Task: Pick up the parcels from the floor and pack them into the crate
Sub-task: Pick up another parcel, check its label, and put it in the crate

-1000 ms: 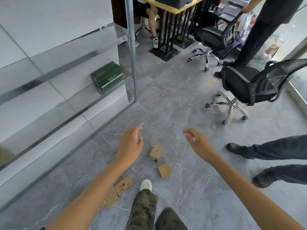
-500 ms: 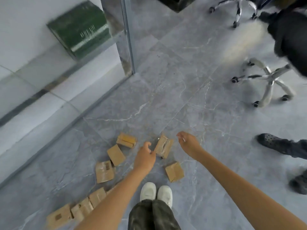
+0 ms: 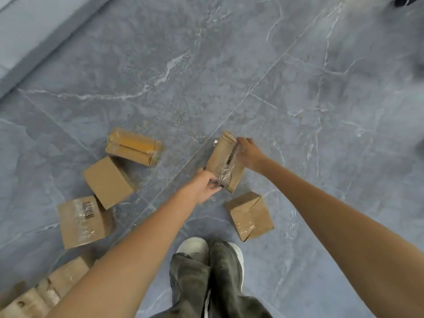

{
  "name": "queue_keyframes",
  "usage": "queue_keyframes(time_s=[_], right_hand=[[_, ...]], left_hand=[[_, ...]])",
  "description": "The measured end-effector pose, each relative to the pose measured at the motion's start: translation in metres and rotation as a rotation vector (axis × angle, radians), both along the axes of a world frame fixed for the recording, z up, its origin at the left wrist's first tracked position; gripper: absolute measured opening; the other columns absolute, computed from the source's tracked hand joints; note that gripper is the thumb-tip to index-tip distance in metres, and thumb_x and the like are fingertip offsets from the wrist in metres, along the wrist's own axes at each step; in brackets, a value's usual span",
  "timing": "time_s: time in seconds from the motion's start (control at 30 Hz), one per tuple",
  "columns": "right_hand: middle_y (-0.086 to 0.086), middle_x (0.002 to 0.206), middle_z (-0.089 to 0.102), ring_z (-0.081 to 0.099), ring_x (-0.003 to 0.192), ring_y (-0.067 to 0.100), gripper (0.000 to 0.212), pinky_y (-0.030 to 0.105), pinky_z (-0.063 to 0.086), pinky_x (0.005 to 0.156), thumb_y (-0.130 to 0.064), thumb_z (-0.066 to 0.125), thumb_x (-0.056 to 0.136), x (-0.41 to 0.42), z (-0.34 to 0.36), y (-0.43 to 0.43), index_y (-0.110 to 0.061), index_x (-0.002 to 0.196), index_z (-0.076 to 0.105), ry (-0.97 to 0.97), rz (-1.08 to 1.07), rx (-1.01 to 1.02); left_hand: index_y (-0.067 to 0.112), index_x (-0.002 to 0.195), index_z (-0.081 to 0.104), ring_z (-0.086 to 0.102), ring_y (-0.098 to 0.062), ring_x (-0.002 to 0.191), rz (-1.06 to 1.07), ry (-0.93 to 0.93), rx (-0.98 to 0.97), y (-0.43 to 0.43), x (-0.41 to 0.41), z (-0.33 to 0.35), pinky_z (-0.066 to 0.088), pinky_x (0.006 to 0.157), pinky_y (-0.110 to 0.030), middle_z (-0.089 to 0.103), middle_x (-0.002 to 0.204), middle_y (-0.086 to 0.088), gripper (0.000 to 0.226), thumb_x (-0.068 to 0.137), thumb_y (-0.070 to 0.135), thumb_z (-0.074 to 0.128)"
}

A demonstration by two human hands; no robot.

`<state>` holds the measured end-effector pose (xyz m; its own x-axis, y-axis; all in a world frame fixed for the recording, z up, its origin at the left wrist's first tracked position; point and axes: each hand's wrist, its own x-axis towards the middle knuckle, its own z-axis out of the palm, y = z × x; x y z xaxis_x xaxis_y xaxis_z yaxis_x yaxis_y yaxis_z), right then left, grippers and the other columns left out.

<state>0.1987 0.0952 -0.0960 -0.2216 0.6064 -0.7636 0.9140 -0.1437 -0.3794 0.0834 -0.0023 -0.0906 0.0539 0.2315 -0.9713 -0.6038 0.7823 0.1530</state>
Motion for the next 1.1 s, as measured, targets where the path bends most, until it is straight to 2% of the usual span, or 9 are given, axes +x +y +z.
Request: queue_keyframes(time_s=[0.13, 0.27, 0.4, 0.5, 0.57, 0.63, 0.73, 0.93, 1.1], right_hand=[[0.013, 0.135, 0.037, 0.046, 0.120, 0.031, 0.040, 0.030, 0.037, 0.096, -0.008, 0.035, 0.096, 0.005, 0.044, -0.006, -0.010, 0.135, 0.042, 0.137, -0.237, 0.040], [0.007, 0.109, 0.048, 0.050, 0.098, 0.022, 0.012, 0.040, 0.044, 0.092, -0.023, 0.038, 0.098, 0.006, 0.147, -0.013, -0.022, 0.097, 0.050, 0.334, -0.510, 0.013], [0.003, 0.094, 0.045, 0.043, 0.084, 0.015, 0.044, 0.035, 0.039, 0.080, -0.046, 0.036, 0.099, -0.011, 0.294, -0.011, -0.005, 0.100, 0.051, 0.415, -0.621, 0.033], [0.003, 0.089, 0.050, 0.048, 0.077, 0.016, 0.064, 0.032, 0.040, 0.074, -0.069, 0.039, 0.085, -0.027, 0.405, -0.007, -0.008, 0.099, 0.052, 0.478, -0.653, 0.020], [0.003, 0.092, 0.054, 0.053, 0.082, 0.019, 0.066, 0.035, 0.044, 0.076, -0.073, 0.047, 0.078, -0.037, 0.473, -0.007, -0.010, 0.098, 0.052, 0.531, -0.675, 0.013], [0.005, 0.093, 0.052, 0.052, 0.083, 0.020, 0.048, 0.038, 0.044, 0.073, -0.062, 0.054, 0.084, -0.050, 0.539, -0.012, -0.015, 0.089, 0.047, 0.635, -0.674, 0.041], [0.006, 0.099, 0.060, 0.059, 0.091, 0.022, 0.032, 0.042, 0.051, 0.082, -0.050, 0.059, 0.087, -0.068, 0.633, -0.026, -0.020, 0.091, 0.048, 0.770, -0.661, 0.063], [0.012, 0.112, 0.063, 0.064, 0.091, 0.021, 0.049, 0.037, 0.054, 0.073, -0.050, 0.065, 0.069, -0.094, 0.795, -0.063, -0.028, 0.110, 0.050, 1.101, -0.603, 0.158], [0.010, 0.120, 0.060, 0.064, 0.100, 0.021, 0.051, 0.041, 0.054, 0.083, -0.045, 0.065, 0.069, -0.104, 0.894, -0.090, -0.030, 0.115, 0.047, 1.289, -0.538, 0.185]], left_hand=[[0.017, 0.145, 0.025, 0.053, -0.034, 0.113, 0.062, 0.036, 0.049, 0.003, -0.005, 0.039, 0.041, 0.103, -0.045, 0.046, 0.138, -0.019, 0.072, 0.086, -0.023, 0.029], [0.023, 0.125, 0.041, 0.060, -0.026, 0.086, 0.054, 0.169, 0.128, 0.006, -0.027, 0.150, 0.051, 0.070, -0.039, 0.056, 0.111, -0.014, 0.062, 0.082, -0.021, 0.030], [0.026, 0.101, 0.051, 0.060, -0.030, 0.093, 0.059, 0.302, 0.193, 0.013, -0.057, 0.293, 0.052, 0.068, -0.040, 0.056, 0.113, -0.011, 0.047, 0.083, -0.012, 0.029], [0.026, 0.107, 0.045, 0.058, -0.024, 0.086, 0.059, 0.413, 0.303, 0.018, -0.077, 0.409, 0.048, 0.064, -0.037, 0.053, 0.111, -0.010, 0.040, 0.087, -0.006, 0.032], [0.026, 0.113, 0.038, 0.056, -0.020, 0.085, 0.024, 0.490, 0.403, 0.019, -0.089, 0.487, 0.049, 0.072, -0.039, 0.053, 0.112, -0.008, 0.035, 0.092, -0.001, 0.034], [0.028, 0.116, 0.036, 0.055, -0.022, 0.095, -0.002, 0.549, 0.494, 0.018, -0.104, 0.559, 0.048, 0.090, -0.050, 0.053, 0.117, -0.005, 0.034, 0.094, 0.002, 0.037], [0.023, 0.128, 0.038, 0.056, -0.024, 0.109, -0.005, 0.634, 0.596, 0.010, -0.128, 0.656, 0.047, 0.096, -0.052, 0.054, 0.127, -0.001, 0.038, 0.095, 0.004, 0.041], [0.028, 0.124, 0.051, 0.056, -0.011, 0.102, 0.063, 0.781, 0.906, -0.022, -0.158, 0.825, 0.046, 0.082, -0.025, 0.061, 0.120, 0.001, 0.036, 0.094, 0.007, 0.050], [0.030, 0.135, 0.047, 0.049, -0.018, 0.123, 0.100, 0.822, 1.084, -0.059, -0.161, 0.930, 0.039, 0.107, -0.041, 0.056, 0.130, 0.001, 0.042, 0.094, 0.025, 0.054]])
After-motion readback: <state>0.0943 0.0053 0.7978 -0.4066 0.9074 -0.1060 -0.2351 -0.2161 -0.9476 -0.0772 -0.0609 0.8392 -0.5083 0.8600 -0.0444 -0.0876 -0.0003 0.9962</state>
